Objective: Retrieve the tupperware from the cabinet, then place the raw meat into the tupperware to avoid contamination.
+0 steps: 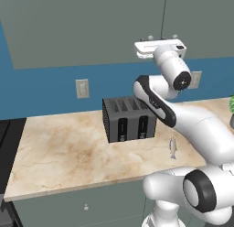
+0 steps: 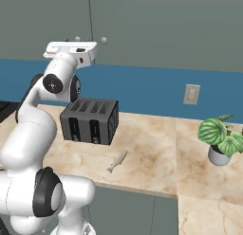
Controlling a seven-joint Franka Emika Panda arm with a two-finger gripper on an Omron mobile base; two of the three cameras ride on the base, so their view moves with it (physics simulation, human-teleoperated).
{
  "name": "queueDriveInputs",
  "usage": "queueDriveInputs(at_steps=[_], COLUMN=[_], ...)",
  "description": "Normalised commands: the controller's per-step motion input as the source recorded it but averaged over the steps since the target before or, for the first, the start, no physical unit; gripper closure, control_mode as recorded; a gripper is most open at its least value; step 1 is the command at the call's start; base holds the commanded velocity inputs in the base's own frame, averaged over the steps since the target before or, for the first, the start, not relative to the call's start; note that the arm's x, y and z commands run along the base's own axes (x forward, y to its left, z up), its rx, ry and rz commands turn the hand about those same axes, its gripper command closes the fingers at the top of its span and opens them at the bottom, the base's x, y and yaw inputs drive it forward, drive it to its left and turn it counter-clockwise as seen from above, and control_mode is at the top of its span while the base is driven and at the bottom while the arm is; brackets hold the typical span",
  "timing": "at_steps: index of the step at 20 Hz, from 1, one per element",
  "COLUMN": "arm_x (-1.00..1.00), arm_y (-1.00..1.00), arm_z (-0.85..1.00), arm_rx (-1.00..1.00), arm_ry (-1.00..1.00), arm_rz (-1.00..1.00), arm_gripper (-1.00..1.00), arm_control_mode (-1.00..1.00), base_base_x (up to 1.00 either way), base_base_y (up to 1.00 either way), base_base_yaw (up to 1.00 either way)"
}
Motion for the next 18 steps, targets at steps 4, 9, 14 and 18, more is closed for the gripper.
queueDriveInputs(at_steps=[4,9,14,18], arm_x=[0.27,0.23,0.24,0.28], arm_y=[0.00,0.00,0.00,0.00], arm_z=[0.00,-0.02,0.00,0.00], arm_rx=[0.00,0.00,0.00,0.00], arm_ry=[0.00,0.00,0.00,0.00], arm_rz=[0.00,0.00,0.00,0.00], arm_gripper=[-1.00,-1.00,-1.00,-1.00], arm_control_mode=[-1.00,-1.00,-1.00,-1.00], base_base_x=[0.00,0.00,0.00,0.00], base_base_y=[0.00,0.00,0.00,0.00], base_base_yaw=[0.00,0.00,0.00,0.00])
